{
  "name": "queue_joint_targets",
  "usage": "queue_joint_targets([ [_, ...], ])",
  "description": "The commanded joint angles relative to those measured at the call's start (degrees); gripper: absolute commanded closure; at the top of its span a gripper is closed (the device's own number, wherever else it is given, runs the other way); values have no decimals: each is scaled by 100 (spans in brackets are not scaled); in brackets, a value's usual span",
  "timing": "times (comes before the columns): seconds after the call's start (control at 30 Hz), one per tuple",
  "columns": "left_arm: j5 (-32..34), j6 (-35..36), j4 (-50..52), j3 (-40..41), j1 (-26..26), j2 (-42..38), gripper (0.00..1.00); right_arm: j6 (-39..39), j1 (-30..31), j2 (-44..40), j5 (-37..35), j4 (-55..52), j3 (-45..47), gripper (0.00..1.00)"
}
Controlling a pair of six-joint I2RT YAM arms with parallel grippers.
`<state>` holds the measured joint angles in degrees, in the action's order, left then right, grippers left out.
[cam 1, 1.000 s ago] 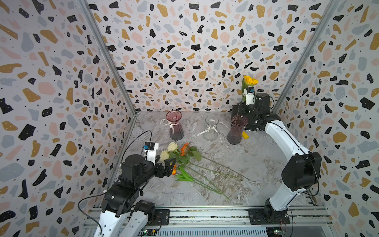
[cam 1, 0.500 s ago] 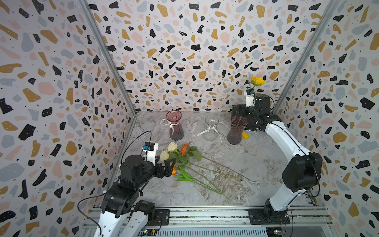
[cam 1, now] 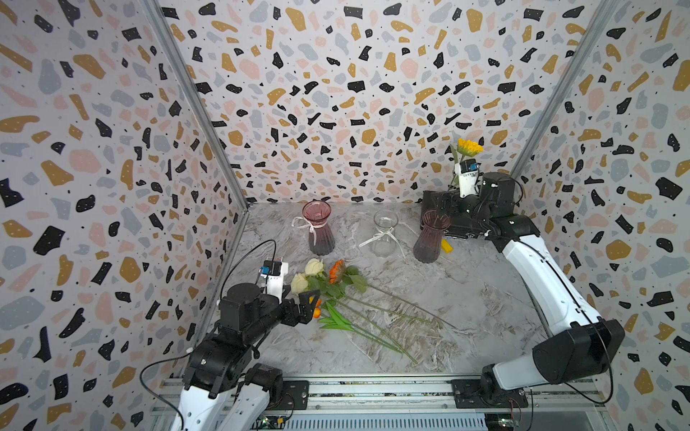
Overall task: Arrange the flowers in different vases according to their variety
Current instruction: Pick up the flower at the center of the board.
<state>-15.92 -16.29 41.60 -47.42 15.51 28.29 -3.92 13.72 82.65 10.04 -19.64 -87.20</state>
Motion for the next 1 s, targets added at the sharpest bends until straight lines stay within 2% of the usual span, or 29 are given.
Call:
queue_joint_targets([
  [0.0, 283, 175, -42, -162, 27, -26, 0, 218, 261, -326, 94, -996, 16, 9],
  [0.23, 485, 447, -100, -249, 27, 149, 0, 769, 1688, -540, -317, -2454, 51, 10],
  [0.47, 618, 521, 29, -198, 28, 13, 0, 912, 2809, 64, -13, -3418, 168, 13],
  [0.73, 606, 470, 133, -174, 31, -93, 0, 1306, 2926, 1050, 706, -3366, 529, 16],
  [0.97, 448, 425, 99, -129, 28, -212, 0, 1504, 2926, 2466, 577, -3456, -16, 20],
])
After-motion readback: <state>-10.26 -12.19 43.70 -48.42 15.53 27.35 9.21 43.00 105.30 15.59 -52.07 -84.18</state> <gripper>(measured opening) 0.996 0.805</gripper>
